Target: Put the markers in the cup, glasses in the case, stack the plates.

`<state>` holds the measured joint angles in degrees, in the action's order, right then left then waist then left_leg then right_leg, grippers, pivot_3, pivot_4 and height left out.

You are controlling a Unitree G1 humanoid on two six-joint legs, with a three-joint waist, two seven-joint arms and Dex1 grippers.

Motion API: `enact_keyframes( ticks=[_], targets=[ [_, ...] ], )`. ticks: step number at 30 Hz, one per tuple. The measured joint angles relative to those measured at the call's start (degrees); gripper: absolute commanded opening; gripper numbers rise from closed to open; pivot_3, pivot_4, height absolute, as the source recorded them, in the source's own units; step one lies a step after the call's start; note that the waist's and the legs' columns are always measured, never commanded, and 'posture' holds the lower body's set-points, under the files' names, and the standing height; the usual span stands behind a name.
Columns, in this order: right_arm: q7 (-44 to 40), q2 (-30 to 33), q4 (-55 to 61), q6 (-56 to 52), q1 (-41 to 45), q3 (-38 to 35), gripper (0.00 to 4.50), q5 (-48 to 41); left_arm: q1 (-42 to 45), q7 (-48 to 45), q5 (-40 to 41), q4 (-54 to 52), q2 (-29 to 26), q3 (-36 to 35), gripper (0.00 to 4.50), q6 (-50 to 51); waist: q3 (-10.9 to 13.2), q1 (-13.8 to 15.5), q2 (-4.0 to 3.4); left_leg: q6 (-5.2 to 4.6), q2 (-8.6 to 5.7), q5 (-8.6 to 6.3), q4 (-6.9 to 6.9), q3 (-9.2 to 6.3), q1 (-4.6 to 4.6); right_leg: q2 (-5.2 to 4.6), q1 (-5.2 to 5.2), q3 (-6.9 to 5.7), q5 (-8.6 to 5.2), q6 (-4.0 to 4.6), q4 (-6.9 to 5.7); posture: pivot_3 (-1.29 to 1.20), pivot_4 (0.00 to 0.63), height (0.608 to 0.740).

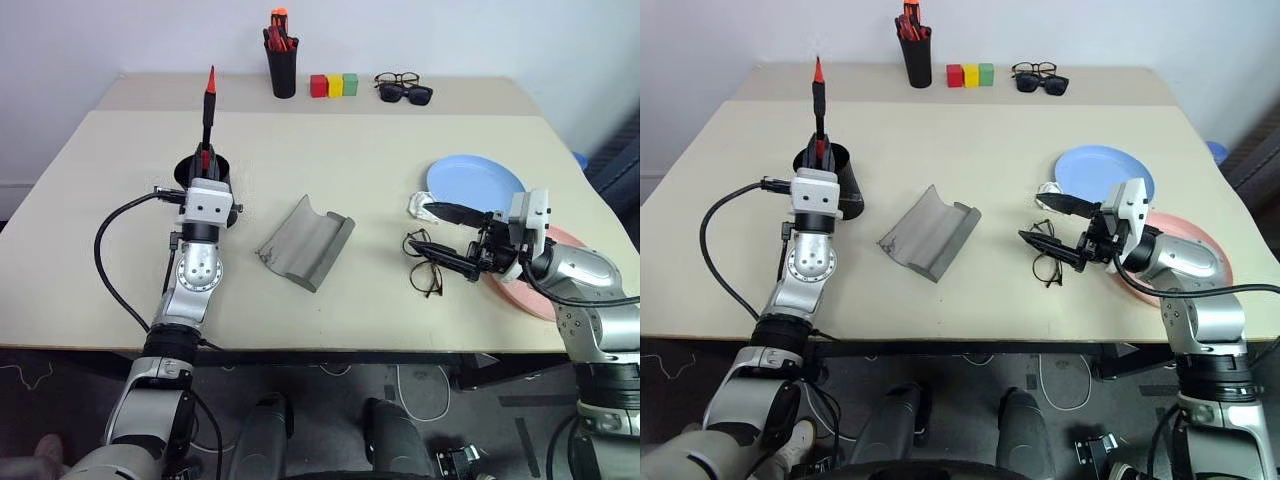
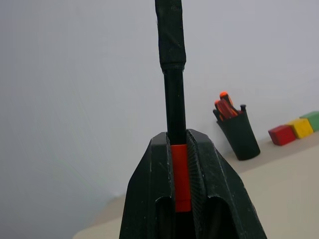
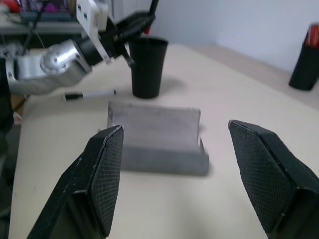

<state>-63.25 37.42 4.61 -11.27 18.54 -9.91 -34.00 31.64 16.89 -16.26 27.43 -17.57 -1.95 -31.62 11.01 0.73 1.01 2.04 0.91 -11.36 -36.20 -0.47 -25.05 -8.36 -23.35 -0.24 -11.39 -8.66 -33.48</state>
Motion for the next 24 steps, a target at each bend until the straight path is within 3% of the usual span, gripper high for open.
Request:
enact_keyframes(
  ticks=[17, 22, 24],
  targets=[
    [0.44, -0.26, 0.00, 0.55, 0.16, -0.06, 3.42, 0.02, -1.36, -0.84, 1.42, -1.67, 0.86, -0.01, 0.05, 2.30, 0.00, -0.03, 0.00, 0.00, 0.00, 0.00, 0.02, 0.00, 0.00, 0.00, -0.01, 0.00, 0.00, 0.00, 0.02, 0.00, 0.150, 0.740],
    [0.60, -0.22, 0.00, 0.54, 0.16, -0.16, 3.42, 0.02, -2.98, -1.56, 1.92, -2.91, 0.94, -0.01, 2.09, 3.42, 0.00, -0.01, 0.00, 0.00, 0.00, 0.00, 0.00, 0.00, 0.00, 0.00, -0.02, 0.00, 0.00, 0.00, 0.00, 0.00, 0.150, 0.740],
    [0.72, -0.22, -0.01, 0.54, 0.16, -0.16, 3.42, 0.02, -3.00, -1.75, 2.04, -2.98, 0.87, -0.05, 2.09, 3.20, 0.00, 0.04, 0.00, 0.00, 0.00, 0.00, -0.01, 0.00, 0.00, 0.00, -0.01, 0.00, 0.00, 0.02, 0.00, 0.00, 0.150, 0.740]
  ],
)
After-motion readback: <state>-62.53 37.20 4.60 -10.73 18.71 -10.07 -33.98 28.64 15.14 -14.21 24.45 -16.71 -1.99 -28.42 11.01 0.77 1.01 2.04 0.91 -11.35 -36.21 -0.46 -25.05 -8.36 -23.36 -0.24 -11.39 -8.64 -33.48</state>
